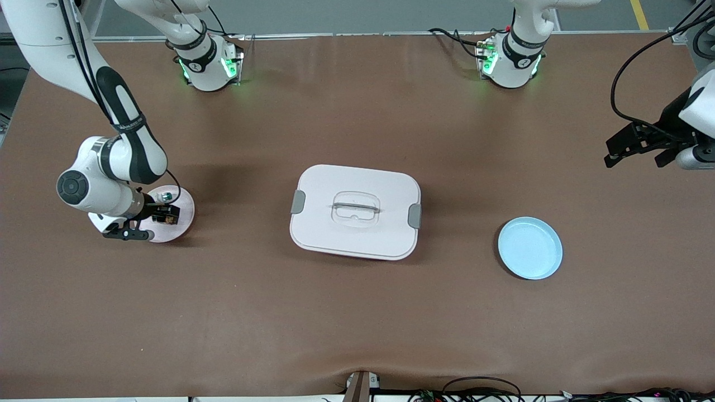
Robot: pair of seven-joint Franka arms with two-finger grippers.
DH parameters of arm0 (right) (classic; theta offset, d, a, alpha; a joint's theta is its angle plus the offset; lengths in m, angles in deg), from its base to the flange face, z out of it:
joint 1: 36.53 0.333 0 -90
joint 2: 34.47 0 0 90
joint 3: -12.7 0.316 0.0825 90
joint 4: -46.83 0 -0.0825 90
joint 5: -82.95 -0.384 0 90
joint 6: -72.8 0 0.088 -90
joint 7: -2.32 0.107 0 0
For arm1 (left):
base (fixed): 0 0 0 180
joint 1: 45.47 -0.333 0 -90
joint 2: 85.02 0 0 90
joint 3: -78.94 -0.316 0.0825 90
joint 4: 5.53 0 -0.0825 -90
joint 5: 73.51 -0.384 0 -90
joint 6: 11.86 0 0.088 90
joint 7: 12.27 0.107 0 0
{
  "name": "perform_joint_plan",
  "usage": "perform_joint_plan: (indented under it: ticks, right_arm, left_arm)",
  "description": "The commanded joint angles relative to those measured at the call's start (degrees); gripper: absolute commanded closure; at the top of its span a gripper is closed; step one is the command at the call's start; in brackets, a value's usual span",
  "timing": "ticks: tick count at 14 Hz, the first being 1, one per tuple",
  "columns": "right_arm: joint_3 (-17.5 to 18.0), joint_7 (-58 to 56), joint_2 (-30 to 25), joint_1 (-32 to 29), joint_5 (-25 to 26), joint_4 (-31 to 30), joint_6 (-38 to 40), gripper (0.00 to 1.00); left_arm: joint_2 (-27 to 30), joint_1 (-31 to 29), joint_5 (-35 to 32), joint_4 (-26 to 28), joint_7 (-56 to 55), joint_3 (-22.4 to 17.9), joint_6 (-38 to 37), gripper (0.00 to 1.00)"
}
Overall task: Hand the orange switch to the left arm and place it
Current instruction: 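Close the right gripper on the black-orange switch and lift it, then carry the switch with the right gripper over the white box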
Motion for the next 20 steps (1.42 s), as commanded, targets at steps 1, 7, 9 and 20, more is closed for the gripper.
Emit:
perform_joint_plan:
  ticks: [1,7,9,20]
  right_arm:
    - [0.3,1.9,-2.4,0.0,-2.9,8.0,15.0,1.00]
    - [0.7,25.6,-4.7,6.0,-15.7,29.8,46.5,1.00]
    - [0.9,39.3,-4.7,8.9,-25.0,35.1,49.8,1.00]
    - [0.8,89.8,0.8,32.2,-38.3,48.9,26.2,1.00]
  left_arm:
    - [-0.3,0.3,-1.0,-1.2,0.5,0.0,-1.1,0.00]
    - [-0.3,0.2,-1.0,-1.2,0.6,0.0,-1.1,0.00]
    - [-0.3,0.1,-0.4,-1.2,0.7,0.0,-1.1,0.00]
    - [0.2,0.5,13.4,-4.9,0.8,0.9,-3.8,0.00]
